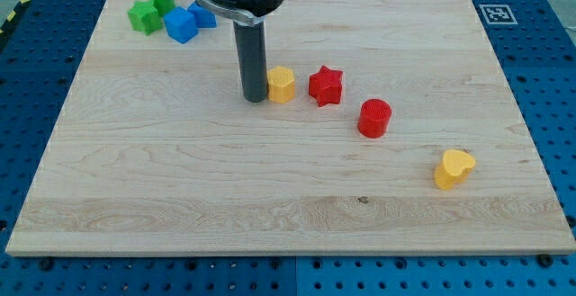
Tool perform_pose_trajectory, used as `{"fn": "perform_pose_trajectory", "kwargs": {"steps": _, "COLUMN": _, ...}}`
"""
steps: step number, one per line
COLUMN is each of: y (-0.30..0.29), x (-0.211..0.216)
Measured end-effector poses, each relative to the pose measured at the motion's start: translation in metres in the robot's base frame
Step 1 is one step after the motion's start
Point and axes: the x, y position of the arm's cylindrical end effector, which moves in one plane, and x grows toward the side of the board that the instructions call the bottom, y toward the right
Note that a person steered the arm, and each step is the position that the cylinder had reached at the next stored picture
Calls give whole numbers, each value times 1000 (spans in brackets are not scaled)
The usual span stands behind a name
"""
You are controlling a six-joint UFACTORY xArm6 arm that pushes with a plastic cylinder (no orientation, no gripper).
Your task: Move the heart slightly towards the top left
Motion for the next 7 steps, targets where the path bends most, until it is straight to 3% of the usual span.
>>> {"fn": "perform_pose_trajectory", "kwargs": {"steps": 1, "y": -7, "x": 6}}
{"fn": "perform_pose_trajectory", "kwargs": {"steps": 3, "y": 19, "x": 73}}
{"fn": "perform_pose_trajectory", "kwargs": {"steps": 4, "y": 67, "x": 125}}
{"fn": "perform_pose_trajectory", "kwargs": {"steps": 5, "y": 146, "x": 150}}
{"fn": "perform_pose_trajectory", "kwargs": {"steps": 6, "y": 233, "x": 154}}
{"fn": "perform_pose_trajectory", "kwargs": {"steps": 7, "y": 249, "x": 162}}
